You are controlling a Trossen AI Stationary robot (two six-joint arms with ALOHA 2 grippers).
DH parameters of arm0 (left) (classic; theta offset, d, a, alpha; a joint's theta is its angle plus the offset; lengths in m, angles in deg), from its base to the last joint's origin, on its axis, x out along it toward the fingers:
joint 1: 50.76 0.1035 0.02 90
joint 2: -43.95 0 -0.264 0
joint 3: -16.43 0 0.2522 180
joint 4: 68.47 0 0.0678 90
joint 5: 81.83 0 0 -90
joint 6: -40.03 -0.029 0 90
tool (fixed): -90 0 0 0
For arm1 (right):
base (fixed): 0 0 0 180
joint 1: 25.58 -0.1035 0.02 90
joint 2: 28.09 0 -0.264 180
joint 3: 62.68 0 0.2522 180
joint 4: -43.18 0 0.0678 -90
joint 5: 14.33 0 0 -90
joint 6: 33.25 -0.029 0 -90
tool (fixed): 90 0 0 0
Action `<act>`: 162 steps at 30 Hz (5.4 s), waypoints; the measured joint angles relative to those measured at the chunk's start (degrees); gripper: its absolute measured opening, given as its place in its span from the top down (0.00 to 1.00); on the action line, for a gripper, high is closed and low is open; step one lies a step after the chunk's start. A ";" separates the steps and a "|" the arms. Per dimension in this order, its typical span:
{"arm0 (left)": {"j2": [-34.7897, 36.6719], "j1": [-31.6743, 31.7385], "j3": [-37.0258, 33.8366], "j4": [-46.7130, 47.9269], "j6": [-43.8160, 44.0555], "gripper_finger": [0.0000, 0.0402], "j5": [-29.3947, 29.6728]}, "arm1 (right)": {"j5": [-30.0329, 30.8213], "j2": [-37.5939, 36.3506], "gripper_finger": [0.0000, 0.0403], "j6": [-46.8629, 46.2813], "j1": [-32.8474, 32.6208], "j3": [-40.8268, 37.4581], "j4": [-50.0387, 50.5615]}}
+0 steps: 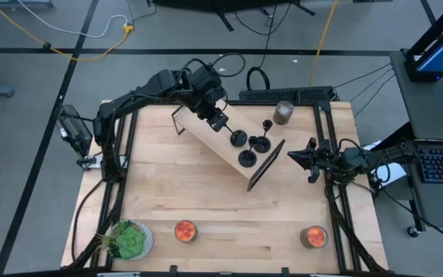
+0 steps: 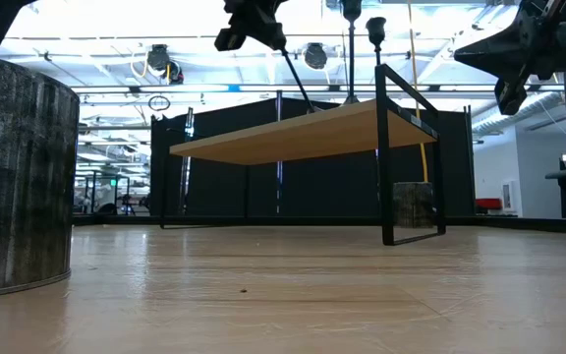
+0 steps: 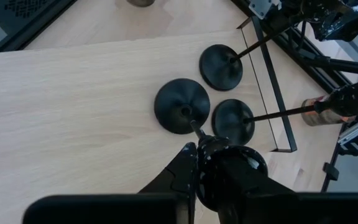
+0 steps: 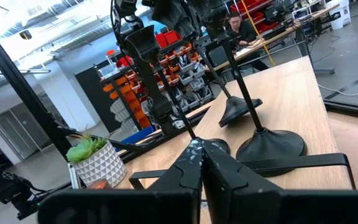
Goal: Pick & Place candle stick holders
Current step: Put the right black metal candle holder on the shelf, then put the left orange scented candle on the shelf
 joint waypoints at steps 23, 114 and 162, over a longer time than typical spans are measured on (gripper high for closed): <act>-0.04 0.00 0.00 -2.69 -0.82 0.78 -0.05 | -0.02 0.00 1.00 0.01 -0.01 0.00 0.01; 22.97 -47.26 -46.03 -13.08 28.45 0.78 20.00 | -0.22 -0.02 1.00 0.96 -0.01 0.00 -0.46; 12.09 -50.93 -57.07 -25.54 32.69 0.41 13.47 | -1.75 -0.02 1.00 1.05 -0.01 0.00 -1.31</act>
